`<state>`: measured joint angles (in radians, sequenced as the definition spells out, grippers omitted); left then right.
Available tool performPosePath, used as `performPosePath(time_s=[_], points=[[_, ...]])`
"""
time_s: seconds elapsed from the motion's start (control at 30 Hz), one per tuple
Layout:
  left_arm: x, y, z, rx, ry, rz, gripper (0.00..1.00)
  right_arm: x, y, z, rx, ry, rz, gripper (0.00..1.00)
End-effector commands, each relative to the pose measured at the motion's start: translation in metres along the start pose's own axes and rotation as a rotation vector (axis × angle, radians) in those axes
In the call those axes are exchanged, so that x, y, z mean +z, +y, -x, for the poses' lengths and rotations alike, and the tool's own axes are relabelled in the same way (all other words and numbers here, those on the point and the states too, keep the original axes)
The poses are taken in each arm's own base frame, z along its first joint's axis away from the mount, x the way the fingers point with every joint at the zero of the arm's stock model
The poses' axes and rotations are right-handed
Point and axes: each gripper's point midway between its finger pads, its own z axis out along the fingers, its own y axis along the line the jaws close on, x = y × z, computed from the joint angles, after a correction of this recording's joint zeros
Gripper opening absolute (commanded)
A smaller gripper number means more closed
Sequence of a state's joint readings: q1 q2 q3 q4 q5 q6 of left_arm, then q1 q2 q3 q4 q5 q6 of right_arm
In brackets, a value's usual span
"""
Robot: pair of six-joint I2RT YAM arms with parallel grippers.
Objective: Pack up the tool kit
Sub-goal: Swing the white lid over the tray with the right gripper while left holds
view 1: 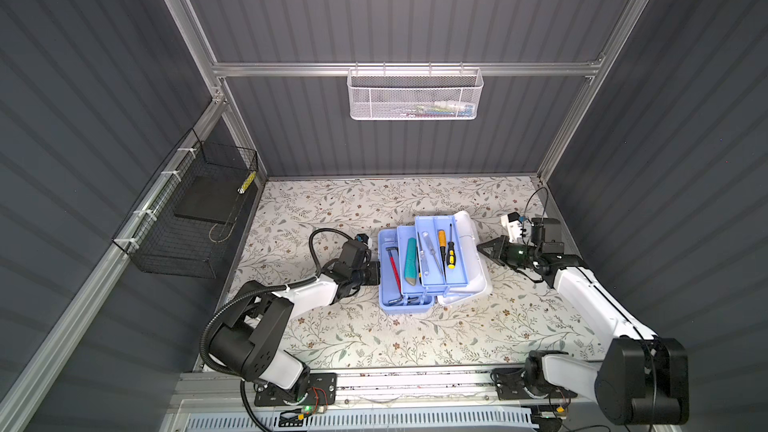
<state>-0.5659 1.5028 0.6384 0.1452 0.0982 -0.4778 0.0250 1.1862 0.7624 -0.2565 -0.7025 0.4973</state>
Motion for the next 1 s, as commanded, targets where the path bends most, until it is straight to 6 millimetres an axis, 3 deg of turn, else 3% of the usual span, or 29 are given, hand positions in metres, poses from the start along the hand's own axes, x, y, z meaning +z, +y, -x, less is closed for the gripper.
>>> performPosePath(time_s=[0.0, 0.77, 0.97], points=[[-0.009, -0.024, 0.011, 0.037, -0.048, -0.101, 0.0, 0.005, 0.018, -0.025, 0.013, 0.1, 0.021, 0.0], [-0.019, -0.012, -0.002, 0.023, -0.095, -0.089, 0.0, 0.023, 0.093, -0.042, -0.148, 0.18, -0.005, 0.02], [-0.024, -0.014, -0.008, 0.011, -0.101, -0.117, 0.0, 0.038, 0.109, -0.052, -0.185, 0.226, -0.014, 0.02]])
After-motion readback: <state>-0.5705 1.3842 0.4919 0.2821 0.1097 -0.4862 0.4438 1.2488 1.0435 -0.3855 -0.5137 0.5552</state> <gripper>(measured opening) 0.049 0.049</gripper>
